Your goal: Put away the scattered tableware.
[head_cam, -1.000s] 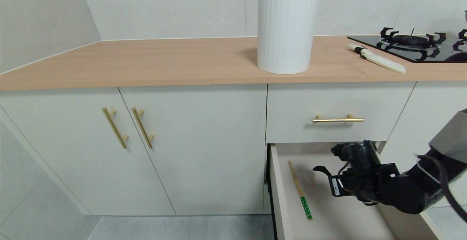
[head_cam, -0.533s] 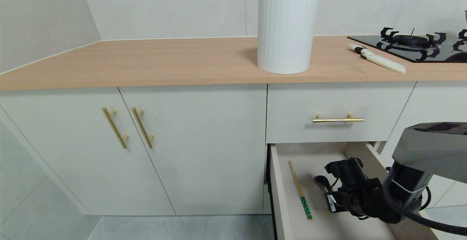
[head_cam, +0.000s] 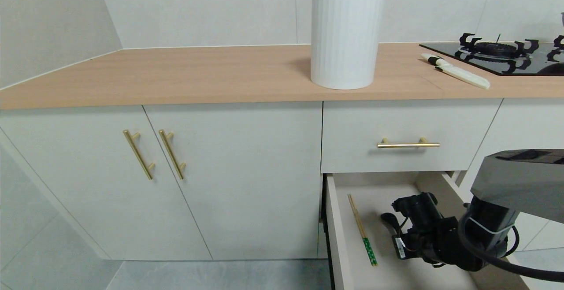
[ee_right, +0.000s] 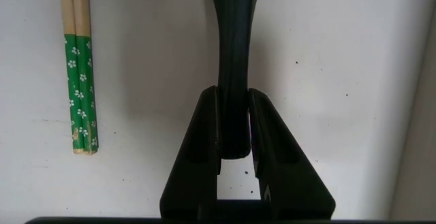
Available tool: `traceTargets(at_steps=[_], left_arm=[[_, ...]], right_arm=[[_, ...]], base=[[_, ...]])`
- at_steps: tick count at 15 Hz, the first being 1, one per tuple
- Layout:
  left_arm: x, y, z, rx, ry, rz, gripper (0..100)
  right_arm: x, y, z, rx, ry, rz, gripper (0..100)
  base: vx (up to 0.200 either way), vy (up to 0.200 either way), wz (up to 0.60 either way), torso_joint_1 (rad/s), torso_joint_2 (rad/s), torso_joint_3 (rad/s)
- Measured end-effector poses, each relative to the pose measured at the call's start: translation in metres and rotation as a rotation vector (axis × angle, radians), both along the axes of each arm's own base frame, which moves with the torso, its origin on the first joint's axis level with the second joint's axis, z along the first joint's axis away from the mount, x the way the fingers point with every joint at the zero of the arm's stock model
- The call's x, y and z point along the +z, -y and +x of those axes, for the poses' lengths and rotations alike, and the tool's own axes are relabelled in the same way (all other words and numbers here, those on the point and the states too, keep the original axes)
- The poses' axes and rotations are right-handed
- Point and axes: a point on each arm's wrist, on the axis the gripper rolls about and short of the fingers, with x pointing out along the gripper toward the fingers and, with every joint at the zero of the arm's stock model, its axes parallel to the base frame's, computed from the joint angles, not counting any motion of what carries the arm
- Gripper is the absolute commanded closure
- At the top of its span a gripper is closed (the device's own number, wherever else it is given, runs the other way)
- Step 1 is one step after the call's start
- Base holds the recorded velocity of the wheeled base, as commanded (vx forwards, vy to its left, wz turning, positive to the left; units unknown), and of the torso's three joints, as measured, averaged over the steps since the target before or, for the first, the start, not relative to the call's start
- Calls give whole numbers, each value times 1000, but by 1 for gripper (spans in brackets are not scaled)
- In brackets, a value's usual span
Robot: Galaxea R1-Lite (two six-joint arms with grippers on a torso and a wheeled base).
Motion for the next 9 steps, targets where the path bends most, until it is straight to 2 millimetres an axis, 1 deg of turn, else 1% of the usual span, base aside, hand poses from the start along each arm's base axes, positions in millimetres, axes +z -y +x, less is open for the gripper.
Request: traceTargets(at_steps=[1,2,9], left_arm=[[0,0,0,0,0,0,0],[0,0,0,0,0,0,0],[0,0,0,0,0,0,0]], right_arm=[[0,0,0,0,0,0,100],[0,0,0,0,-1,0,0],[0,0,0,-1,2,1,0]], base=[[0,0,0,0,0,0],[0,0,0,0,0,0],[0,0,0,0,0,0]])
